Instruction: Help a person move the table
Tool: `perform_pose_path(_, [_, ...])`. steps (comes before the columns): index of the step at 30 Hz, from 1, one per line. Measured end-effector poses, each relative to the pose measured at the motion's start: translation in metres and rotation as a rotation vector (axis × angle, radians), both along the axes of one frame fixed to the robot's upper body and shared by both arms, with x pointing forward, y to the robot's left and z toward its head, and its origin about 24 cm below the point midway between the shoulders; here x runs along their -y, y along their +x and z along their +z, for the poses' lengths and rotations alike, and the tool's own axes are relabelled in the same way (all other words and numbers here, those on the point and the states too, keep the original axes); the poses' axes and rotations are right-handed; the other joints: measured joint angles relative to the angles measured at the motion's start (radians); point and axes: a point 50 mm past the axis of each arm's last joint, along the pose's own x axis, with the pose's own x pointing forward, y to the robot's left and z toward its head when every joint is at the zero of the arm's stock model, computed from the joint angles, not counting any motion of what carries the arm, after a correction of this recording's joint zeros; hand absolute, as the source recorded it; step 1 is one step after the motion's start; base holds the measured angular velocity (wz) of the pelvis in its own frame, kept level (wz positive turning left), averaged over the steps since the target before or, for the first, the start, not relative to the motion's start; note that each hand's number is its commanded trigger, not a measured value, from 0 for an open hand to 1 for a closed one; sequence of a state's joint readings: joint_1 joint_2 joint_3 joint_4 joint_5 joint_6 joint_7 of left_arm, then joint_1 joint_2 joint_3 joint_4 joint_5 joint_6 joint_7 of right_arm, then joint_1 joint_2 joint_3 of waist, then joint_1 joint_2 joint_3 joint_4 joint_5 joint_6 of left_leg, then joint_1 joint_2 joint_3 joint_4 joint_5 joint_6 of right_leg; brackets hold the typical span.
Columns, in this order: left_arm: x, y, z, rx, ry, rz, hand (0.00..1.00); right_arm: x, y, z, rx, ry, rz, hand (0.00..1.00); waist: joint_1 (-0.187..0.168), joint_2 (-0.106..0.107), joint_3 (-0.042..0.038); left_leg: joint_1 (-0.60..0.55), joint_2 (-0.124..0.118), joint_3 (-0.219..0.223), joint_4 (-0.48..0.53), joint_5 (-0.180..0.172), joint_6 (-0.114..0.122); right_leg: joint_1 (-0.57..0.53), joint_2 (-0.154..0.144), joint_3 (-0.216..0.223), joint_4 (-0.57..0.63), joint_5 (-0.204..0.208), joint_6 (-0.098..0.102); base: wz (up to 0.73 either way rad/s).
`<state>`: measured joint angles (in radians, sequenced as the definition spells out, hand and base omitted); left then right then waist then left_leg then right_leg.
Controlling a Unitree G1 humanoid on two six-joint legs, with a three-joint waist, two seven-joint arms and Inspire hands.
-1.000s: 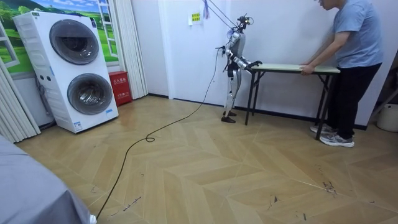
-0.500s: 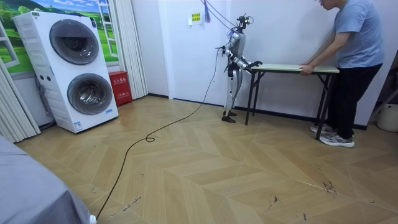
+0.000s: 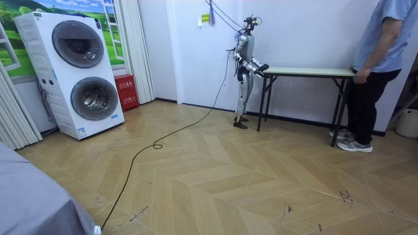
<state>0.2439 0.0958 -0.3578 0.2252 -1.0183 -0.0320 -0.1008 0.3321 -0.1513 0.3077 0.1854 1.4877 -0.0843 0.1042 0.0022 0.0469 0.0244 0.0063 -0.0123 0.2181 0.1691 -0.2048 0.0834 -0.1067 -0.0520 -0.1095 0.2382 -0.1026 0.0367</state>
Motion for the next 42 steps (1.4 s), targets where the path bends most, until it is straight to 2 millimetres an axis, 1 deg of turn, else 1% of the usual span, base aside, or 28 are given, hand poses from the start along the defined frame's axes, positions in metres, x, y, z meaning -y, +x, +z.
perform_pose_path(1, [0.0, 0.0, 0.0, 0.0, 0.0, 0.0, 0.0, 0.0, 0.0, 0.0, 0.0, 0.0, 0.001, 0.0, 0.001, -0.002, -0.0001, 0.0, 0.0, 0.0, 0.0, 0.0, 0.0, 0.0, 0.0, -0.001, 0.0, 0.0, 0.0, 0.0])
perform_pose_path(4, [-0.001, 0.0, 0.0, 0.01, -0.002, -0.01, 0.0, -0.001, 0.0, 0.0, -0.002, 0.0, 0.008, 0.0, 0.002, -0.015, -0.0015, 0.0, 0.0, 0.0, 0.002, 0.0, 0.0, 0.001, 0.0, -0.003, 0.0, 0.0, 0.0, 0.0])
perform_pose_path(6, [-0.002, -0.001, 0.0, 0.012, 0.001, -0.023, 0.0, -0.001, -0.001, -0.001, -0.008, 0.0, 0.018, 0.0, 0.001, -0.026, -0.0074, 0.001, 0.0, 0.0, 0.001, 0.0, 0.0, 0.001, -0.001, -0.007, 0.0, 0.0, 0.0, 0.0])
perform_pose_path(8, [-0.002, -0.001, 0.0, 0.013, 0.004, -0.032, 0.0, -0.001, -0.001, -0.001, -0.006, -0.003, 0.021, 0.0, 0.002, -0.03, -0.009, 0.002, -0.001, 0.0, 0.001, 0.0, 0.0, 0.003, -0.002, -0.009, 0.0, 0.0, -0.001, 0.0])
perform_pose_path(11, [-0.004, -0.002, -0.001, 0.012, 0.009, -0.045, 0.0, -0.002, -0.002, -0.001, 0.008, -0.015, 0.034, 0.0, -0.001, -0.03, -0.0088, 0.006, -0.001, -0.001, -0.001, 0.0, 0.0, 0.007, -0.002, -0.012, 0.0, 0.0, -0.001, 0.0])
perform_pose_path(13, [-0.006, -0.003, -0.002, 0.012, 0.019, -0.062, 0.0, -0.003, -0.001, 0.002, 0.059, -0.039, 0.075, 0.0, -0.006, -0.029, -0.0086, 0.005, 0.0, -0.003, -0.002, 0.0, 0.0, 0.012, -0.001, -0.014, -0.003, 0.0, -0.001, 0.02])
perform_pose_path(14, [-0.006, -0.004, -0.003, 0.017, 0.037, -0.085, 0.0, -0.005, 0.003, 0.004, 0.099, -0.045, 0.107, 0.0, -0.01, -0.028, -0.0092, 0.007, 0.001, -0.003, -0.003, 0.0, 0.0, 0.015, -0.001, -0.015, -0.003, 0.0, -0.001, 0.0])
perform_pose_path(16, [-0.006, -0.005, -0.004, 0.038, 0.087, -0.143, 0.0, -0.006, 0.002, 0.004, 0.113, -0.069, 0.146, 0.0, -0.019, -0.025, -0.0075, 0.005, 0.001, -0.003, -0.005, -0.001, 0.0, 0.016, -0.002, -0.017, -0.005, 0.0, -0.001, 0.02])
perform_pose_path(17, [-0.006, -0.005, -0.004, 0.043, 0.094, -0.159, 0.0, -0.007, 0.001, 0.003, 0.117, -0.075, 0.165, 0.0, -0.017, -0.024, -0.0077, 0.005, 0.001, -0.003, -0.005, -0.001, 0.0, 0.016, -0.002, -0.017, -0.005, 0.0, -0.001, 0.0])
perform_pose_path(22, [-0.003, -0.008, -0.004, 0.082, 0.143, -0.277, 0.0, -0.007, -0.004, 0.0, 0.171, -0.15, 0.306, 0.0, -0.021, -0.023, -0.0083, 0.006, 0.002, -0.004, -0.002, -0.001, 0.0, 0.015, -0.002, -0.023, -0.005, 0.0, -0.001, 0.0])
perform_pose_path(24, [-0.001, -0.01, -0.004, 0.099, 0.141, -0.322, 0.0, -0.012, -0.005, 0.0, 0.193, -0.171, 0.39, 0.0, -0.021, -0.024, -0.0083, 0.007, 0.002, -0.004, -0.002, -0.001, 0.0, 0.015, -0.002, -0.023, -0.005, 0.0, -0.001, 0.0])
perform_pose_path(26, [0.001, -0.011, -0.005, 0.1, 0.132, -0.351, 0.0, -0.015, -0.005, 0.0, 0.199, -0.185, 0.437, 0.0, -0.019, -0.024, -0.0083, 0.007, 0.002, -0.004, -0.003, -0.001, 0.0, 0.015, -0.002, -0.023, -0.005, 0.0, -0.001, 0.0])
perform_pose_path(28, [-0.001, -0.013, -0.008, 0.095, 0.159, -0.387, 0.0, -0.016, -0.007, -0.001, 0.207, -0.205, 0.476, 0.0, -0.019, -0.025, -0.0086, 0.008, 0.003, -0.003, -0.003, -0.001, 0.0, 0.016, -0.002, -0.028, -0.005, 0.0, -0.001, 0.0])
perform_pose_path(31, [-0.007, -0.02, -0.021, 0.043, 0.219, -0.43, 0.0, -0.018, -0.009, -0.003, 0.238, -0.234, 0.557, 0.0, -0.022, -0.03, -0.0097, 0.009, 0.004, -0.002, -0.004, -0.001, 0.0, 0.018, -0.001, -0.03, -0.007, 0.0, -0.001, 0.0])
perform_pose_path(34, [-0.012, -0.027, -0.027, 0.002, 0.255, -0.474, 0.0, -0.021, -0.009, -0.004, 0.258, -0.231, 0.615, 0.0, -0.026, -0.04, -0.0116, 0.009, 0.004, -0.003, -0.003, -0.001, 0.0, 0.019, -0.001, -0.03, -0.009, 0.0, -0.001, 0.0])
perform_pose_path(35, [-0.014, -0.028, -0.028, -0.002, 0.268, -0.486, 0.0, -0.022, -0.01, -0.005, 0.262, -0.242, 0.643, 0.0, -0.025, -0.046, -0.0141, 0.01, 0.004, -0.003, -0.003, -0.001, 0.0, 0.022, -0.001, -0.03, -0.012, 0.001, -0.002, 0.0])
perform_pose_path(36, [-0.015, -0.029, -0.03, -0.01, 0.272, -0.488, 0.0, -0.023, -0.011, -0.008, 0.259, -0.24, 0.666, 0.0, -0.025, -0.051, -0.0146, 0.016, 0.004, -0.003, -0.004, -0.001, -0.001, 0.031, 0.0, -0.031, -0.018, 0.001, -0.002, 0.0])
perform_pose_path(37, [-0.016, -0.03, -0.031, -0.015, 0.272, -0.49, 0.0, -0.023, -0.012, -0.01, 0.252, -0.241, 0.676, 0.0, -0.025, -0.052, -0.0144, 0.021, 0.004, -0.003, -0.005, -0.002, -0.001, 0.036, 0.0, -0.031, -0.019, 0.001, -0.002, 0.03])
perform_pose_path(38, [-0.017, -0.031, -0.033, -0.028, 0.273, -0.494, 0.0, -0.023, -0.013, -0.014, 0.24, -0.256, 0.702, 0.0, -0.026, -0.054, -0.0167, 0.023, 0.004, -0.004, -0.005, -0.004, -0.001, 0.039, 0.0, -0.03, -0.019, 0.001, -0.002, 0.0])
perform_pose_path(41, [-0.02, -0.034, -0.04, -0.065, 0.281, -0.496, 0.0, -0.021, -0.016, -0.021, 0.205, -0.284, 0.743, 0.0, -0.025, -0.054, -0.0163, 0.022, 0.004, -0.004, -0.006, -0.007, 0.001, 0.041, -0.001, -0.03, -0.019, 0.001, -0.002, 0.0])
perform_pose_path(42, [-0.023, -0.036, -0.043, -0.085, 0.288, -0.493, 0.0, -0.02, -0.017, -0.022, 0.195, -0.294, 0.754, 0.0, -0.025, -0.052, -0.015, 0.022, 0.004, -0.004, -0.006, -0.008, 0.001, 0.041, -0.001, -0.031, -0.019, 0.001, -0.002, 0.0])
